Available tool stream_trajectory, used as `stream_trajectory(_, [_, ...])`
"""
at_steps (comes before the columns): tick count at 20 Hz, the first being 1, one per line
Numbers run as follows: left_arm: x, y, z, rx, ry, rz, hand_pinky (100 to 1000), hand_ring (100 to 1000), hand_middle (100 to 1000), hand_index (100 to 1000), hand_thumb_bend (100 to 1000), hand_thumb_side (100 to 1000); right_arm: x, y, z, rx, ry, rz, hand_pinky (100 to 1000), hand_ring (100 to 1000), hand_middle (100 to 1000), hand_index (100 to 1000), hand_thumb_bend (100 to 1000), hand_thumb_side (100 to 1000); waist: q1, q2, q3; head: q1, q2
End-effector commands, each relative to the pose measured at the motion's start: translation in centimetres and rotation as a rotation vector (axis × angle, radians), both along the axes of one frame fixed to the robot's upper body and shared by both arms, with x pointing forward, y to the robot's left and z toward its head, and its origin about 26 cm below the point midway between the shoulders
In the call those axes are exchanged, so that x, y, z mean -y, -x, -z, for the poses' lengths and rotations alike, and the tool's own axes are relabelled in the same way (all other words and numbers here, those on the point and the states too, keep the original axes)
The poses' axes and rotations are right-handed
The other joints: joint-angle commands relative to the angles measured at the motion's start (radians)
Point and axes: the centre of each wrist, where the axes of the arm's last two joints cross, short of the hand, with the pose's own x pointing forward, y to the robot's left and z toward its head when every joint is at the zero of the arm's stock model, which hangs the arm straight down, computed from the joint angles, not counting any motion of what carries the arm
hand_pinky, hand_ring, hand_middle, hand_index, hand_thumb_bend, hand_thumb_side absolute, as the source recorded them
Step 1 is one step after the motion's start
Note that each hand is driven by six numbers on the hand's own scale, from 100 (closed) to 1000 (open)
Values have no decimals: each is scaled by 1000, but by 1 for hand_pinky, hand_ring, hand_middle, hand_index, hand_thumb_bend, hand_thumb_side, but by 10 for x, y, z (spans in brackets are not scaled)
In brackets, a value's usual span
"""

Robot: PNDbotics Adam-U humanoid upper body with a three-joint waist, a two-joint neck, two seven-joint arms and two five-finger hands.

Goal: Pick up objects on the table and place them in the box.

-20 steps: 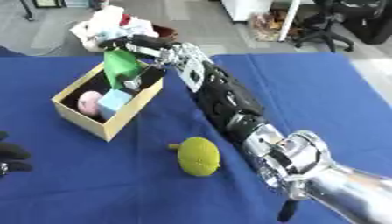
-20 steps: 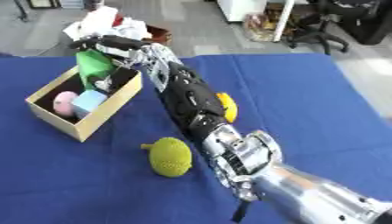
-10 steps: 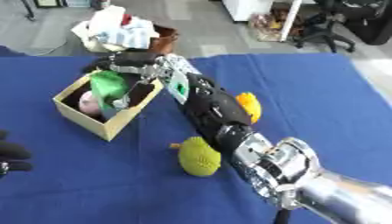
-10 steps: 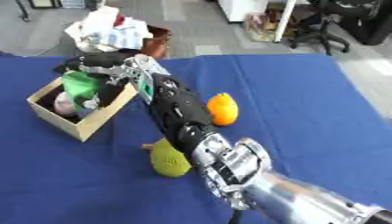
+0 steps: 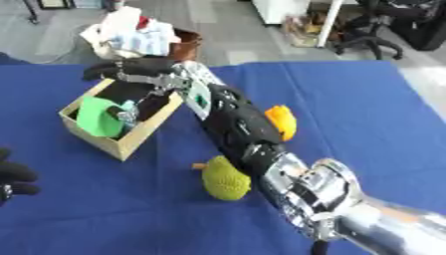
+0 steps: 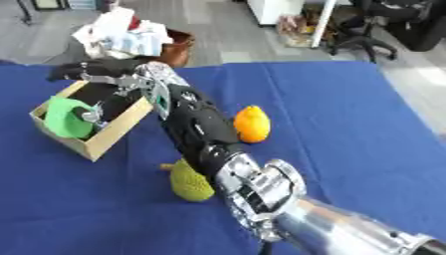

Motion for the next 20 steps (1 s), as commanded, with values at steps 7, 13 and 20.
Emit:
stream_trajectory(7, [-8,0,-3,17,-8,-30,625,659,598,809,100,854,41,-3,-55,104,-44,-46,957,985,1000,1000,100,283,-10,-8,-40,27,-14])
stream_trajectory(13, [-16,1,-2,18,-11,-75,625,657,597,809,100,852,84,4,-67,138,31,-84,945,986,1000,1000,100,246,-6,-8,-88,60,-13])
stream_trajectory(20, [-24,2,1,14,-18,-116,624,656,597,808,100,856,161,29,-51,59,57,-53,920,945,974,1000,100,288,-5,-8,-135,92,-13])
